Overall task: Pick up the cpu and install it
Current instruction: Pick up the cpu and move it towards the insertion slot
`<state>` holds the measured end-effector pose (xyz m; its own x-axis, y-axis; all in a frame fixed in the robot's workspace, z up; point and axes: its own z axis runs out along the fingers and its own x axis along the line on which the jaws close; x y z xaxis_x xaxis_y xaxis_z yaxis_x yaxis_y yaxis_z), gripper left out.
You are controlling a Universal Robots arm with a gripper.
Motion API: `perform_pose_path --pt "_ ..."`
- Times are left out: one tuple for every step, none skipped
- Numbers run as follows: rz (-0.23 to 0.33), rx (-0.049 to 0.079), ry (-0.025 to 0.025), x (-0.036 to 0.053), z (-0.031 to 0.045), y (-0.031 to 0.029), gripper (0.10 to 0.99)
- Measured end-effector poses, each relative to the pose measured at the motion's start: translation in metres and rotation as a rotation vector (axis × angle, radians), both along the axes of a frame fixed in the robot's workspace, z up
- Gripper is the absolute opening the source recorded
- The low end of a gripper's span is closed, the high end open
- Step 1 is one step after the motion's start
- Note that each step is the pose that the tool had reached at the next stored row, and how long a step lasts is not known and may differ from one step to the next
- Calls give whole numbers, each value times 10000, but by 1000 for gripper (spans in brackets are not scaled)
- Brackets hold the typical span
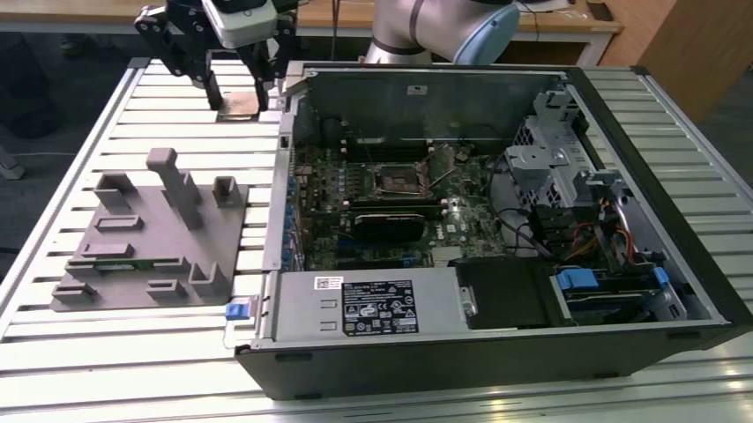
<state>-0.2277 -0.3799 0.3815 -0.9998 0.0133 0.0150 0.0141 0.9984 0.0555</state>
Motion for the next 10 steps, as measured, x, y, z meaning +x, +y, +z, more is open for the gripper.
perform_pose_path --pt "0 0 0 20 0 0 541" --pt "0 0 0 39 0 0 541" --pt "-1 0 -1 58 0 0 541" --pt "-1 1 -1 80 0 0 541" --pt "0 0 0 102 0 0 541" --pt "0 1 -1 123 -1 0 541" --pt "0 0 0 145 0 0 541" --pt "0 0 0 166 0 0 541" --pt "1 0 0 187 0 0 541" --pt "0 0 0 208 0 0 541"
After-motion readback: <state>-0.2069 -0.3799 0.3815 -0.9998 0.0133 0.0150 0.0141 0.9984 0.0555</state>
